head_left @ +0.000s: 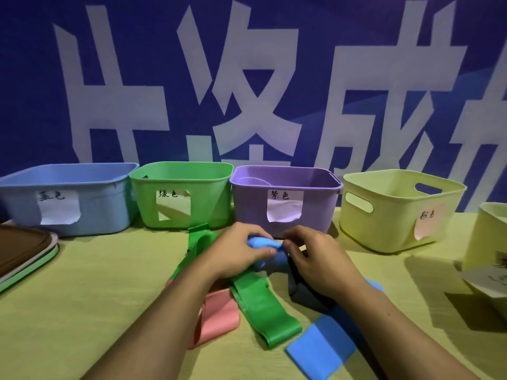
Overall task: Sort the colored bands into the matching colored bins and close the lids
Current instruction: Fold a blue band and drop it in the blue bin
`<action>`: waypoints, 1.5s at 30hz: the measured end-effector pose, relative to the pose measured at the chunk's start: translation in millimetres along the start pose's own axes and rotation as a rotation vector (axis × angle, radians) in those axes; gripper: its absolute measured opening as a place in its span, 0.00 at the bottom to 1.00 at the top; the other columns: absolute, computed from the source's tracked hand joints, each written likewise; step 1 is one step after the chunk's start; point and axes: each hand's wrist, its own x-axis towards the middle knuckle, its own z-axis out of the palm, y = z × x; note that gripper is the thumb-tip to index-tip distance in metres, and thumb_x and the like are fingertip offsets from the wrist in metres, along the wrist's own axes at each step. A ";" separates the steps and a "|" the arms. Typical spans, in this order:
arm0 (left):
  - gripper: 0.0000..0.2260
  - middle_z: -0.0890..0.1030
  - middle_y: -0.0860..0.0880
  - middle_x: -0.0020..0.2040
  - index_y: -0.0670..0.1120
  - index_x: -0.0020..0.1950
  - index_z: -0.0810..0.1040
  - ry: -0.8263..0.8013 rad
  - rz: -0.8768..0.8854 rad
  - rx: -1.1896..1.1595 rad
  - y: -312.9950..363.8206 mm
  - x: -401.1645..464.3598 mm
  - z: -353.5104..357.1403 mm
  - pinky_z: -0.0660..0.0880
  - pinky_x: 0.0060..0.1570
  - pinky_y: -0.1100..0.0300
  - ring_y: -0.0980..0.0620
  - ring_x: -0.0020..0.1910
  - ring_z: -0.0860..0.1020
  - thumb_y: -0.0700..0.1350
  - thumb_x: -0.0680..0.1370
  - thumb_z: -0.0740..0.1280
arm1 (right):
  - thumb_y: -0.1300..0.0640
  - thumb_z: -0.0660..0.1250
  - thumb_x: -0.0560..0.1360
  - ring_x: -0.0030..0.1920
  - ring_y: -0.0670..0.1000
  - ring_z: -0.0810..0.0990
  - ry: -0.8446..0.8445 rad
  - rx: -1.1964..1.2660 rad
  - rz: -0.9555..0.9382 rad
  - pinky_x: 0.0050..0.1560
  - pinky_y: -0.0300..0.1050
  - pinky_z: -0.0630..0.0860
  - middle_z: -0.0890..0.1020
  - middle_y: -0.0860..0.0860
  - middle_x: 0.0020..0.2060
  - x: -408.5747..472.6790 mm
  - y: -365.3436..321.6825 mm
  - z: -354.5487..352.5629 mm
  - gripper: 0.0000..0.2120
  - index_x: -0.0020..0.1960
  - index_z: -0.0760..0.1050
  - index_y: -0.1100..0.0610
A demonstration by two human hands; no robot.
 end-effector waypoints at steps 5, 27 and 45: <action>0.04 0.83 0.52 0.39 0.47 0.47 0.84 0.154 0.028 -0.324 15.0 1.3 -1.0 0.73 0.40 0.65 0.59 0.36 0.77 0.46 0.79 0.73 | 0.37 0.60 0.81 0.52 0.44 0.83 0.087 0.336 0.114 0.55 0.53 0.79 0.86 0.42 0.50 -0.6 -1.9 -0.8 0.17 0.60 0.77 0.46; 0.32 0.78 0.49 0.66 0.56 0.72 0.71 0.132 0.179 -0.466 39.3 -5.1 15.2 0.76 0.65 0.59 0.53 0.66 0.78 0.34 0.70 0.63 | 0.57 0.64 0.83 0.39 0.49 0.83 0.312 1.053 0.216 0.34 0.42 0.80 0.87 0.48 0.42 11.3 -15.2 -12.6 0.06 0.57 0.78 0.54; 0.24 0.78 0.43 0.70 0.47 0.73 0.76 -0.200 0.138 -0.750 47.3 -12.6 5.1 0.78 0.57 0.53 0.39 0.62 0.79 0.43 0.77 0.66 | 0.55 0.62 0.84 0.42 0.45 0.84 0.360 1.075 0.232 0.42 0.38 0.81 0.86 0.51 0.44 9.1 -17.8 -24.3 0.11 0.56 0.81 0.59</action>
